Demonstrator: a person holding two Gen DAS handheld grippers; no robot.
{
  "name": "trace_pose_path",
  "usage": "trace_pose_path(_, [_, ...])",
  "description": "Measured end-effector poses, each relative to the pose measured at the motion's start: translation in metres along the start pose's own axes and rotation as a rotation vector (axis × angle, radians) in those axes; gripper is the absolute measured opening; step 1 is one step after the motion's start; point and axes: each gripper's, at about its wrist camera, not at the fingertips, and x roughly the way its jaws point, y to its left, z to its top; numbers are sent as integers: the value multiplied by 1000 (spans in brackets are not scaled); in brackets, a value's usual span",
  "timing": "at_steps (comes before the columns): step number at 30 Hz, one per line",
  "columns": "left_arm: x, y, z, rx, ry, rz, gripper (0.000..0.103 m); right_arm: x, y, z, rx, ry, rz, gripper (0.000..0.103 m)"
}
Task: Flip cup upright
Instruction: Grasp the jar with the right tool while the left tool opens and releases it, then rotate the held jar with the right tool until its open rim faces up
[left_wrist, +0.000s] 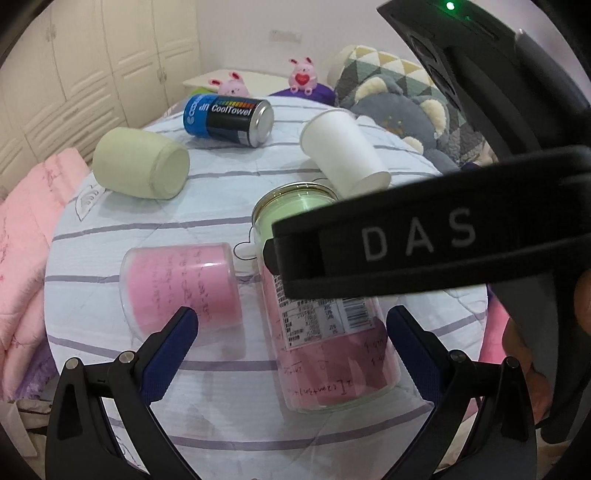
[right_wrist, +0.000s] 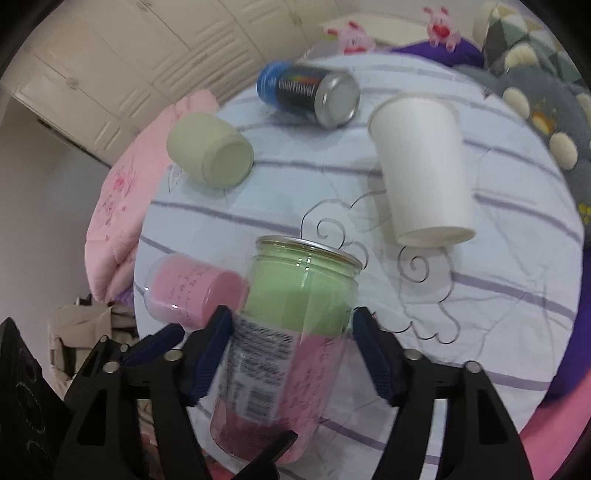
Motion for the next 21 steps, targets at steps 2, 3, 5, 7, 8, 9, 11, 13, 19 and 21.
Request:
trace_pose_path(2, [3, 5, 5, -14, 24, -13, 103, 5, 0, 3, 7, 15, 14, 72])
trace_pose_path(3, [5, 7, 6, -18, 38, -19, 103, 8, 0, 5, 9, 22, 15, 72])
trace_pose_path(5, [10, 11, 9, -34, 71, -52, 103, 15, 1, 8, 8, 53, 25, 74])
trace_pose_path(7, [14, 13, 10, -55, 100, -82, 103, 26, -1, 11, 17, 99, 43, 76])
trace_pose_path(8, [15, 12, 10, -57, 104, -86, 103, 33, -3, 13, 28, 112, 58, 76])
trace_pose_path(9, [15, 12, 10, -55, 102, -86, 103, 35, -5, 12, 30, 114, 69, 76])
trace_pose_path(11, [14, 9, 11, -49, 92, -83, 103, 32, -1, 10, 4, 73, 62, 76])
trace_pose_path(13, [13, 6, 12, -43, 87, -87, 103, 24, 4, 6, -24, 14, 37, 75])
trace_pose_path(19, [12, 0, 20, -46, 61, -48, 103, -9, 14, 1, -129, -147, 18, 75])
trace_pose_path(21, [13, 2, 21, -67, 49, -57, 103, -21, 16, -2, -174, -211, 11, 75])
